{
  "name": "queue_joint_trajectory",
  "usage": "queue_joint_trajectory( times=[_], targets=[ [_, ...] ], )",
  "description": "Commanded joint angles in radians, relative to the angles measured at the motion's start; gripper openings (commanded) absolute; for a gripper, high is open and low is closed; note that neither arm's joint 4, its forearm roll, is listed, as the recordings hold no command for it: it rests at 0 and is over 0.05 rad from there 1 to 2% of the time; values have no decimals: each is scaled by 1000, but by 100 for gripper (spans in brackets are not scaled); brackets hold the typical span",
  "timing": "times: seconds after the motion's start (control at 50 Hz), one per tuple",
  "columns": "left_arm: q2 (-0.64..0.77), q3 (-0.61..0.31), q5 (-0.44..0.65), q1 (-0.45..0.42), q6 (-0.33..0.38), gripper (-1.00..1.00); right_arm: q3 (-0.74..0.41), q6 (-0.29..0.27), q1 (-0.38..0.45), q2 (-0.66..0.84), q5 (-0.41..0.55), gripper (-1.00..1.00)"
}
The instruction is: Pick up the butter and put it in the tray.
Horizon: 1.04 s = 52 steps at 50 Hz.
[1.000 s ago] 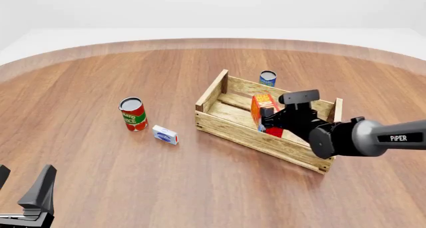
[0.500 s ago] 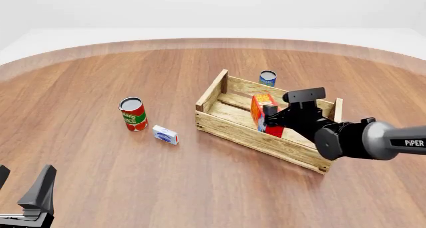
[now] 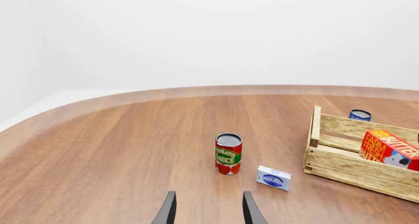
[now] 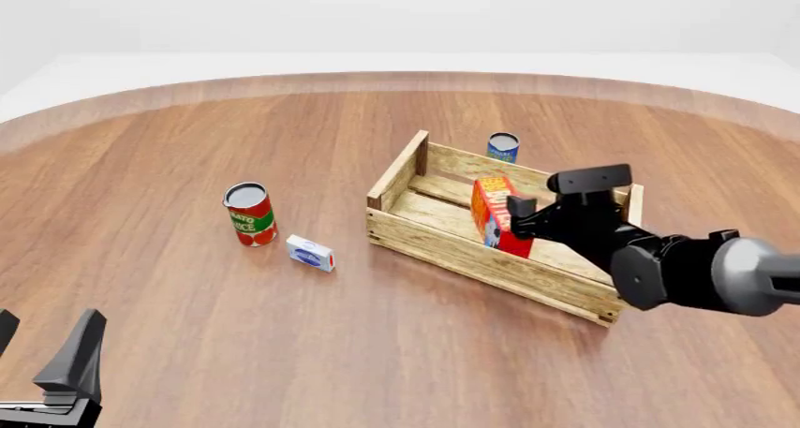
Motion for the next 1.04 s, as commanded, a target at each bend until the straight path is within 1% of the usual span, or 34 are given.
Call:
queue_joint_trajectory(
  times=[0.02,0.38,1.04],
  targets=[
    [0,0,0,0,0,100,38,3,-16,-39,-5,100],
    [0,0,0,0,0,100,96,6,-39,-90,-20,100],
    [0,0,0,0,0,100,226,9,-80,-239,-23,100]
  ],
)
